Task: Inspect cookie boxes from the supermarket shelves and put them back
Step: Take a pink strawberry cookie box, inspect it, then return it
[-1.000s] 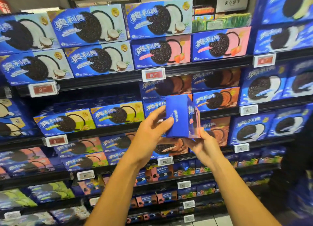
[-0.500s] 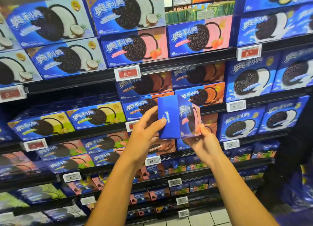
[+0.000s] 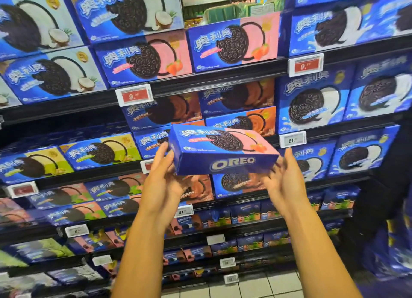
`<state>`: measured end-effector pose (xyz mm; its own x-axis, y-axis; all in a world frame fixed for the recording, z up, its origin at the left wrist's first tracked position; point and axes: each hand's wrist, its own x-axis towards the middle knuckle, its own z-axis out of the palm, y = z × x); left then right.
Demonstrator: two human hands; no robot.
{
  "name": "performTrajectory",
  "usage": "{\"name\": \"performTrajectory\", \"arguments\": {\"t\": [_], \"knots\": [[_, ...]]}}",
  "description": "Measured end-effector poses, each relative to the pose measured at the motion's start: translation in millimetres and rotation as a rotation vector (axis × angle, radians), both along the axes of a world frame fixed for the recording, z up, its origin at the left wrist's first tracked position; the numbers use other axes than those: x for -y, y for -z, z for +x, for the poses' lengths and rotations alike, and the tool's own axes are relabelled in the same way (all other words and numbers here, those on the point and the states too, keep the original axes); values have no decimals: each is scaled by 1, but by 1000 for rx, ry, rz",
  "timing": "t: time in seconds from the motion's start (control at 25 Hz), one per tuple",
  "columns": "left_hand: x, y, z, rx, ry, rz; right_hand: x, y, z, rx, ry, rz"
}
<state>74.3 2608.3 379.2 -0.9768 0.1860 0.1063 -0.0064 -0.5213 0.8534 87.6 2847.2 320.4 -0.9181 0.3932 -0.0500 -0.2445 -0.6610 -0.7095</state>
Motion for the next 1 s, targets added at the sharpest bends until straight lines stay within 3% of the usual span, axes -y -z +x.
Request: {"name": "performTrajectory", "arguments": {"t": [0.2,0.4,0.6,0.88,1.0], "knots": [[-12,15,0,15,-79,44,-17,-17,15,-94,3,316],[-14,28,2,124,-140,46,-17,-13,24,-43,61,509],[-13,36,1,110,-160,23,-16,-1,31,-13,19,508],[-9,48,-5,-30,-121,-35,-26,4,37,-122,-62,383],[-13,59,-12,-68,-143,-237,-22,1,39,-191,-54,321]]}}
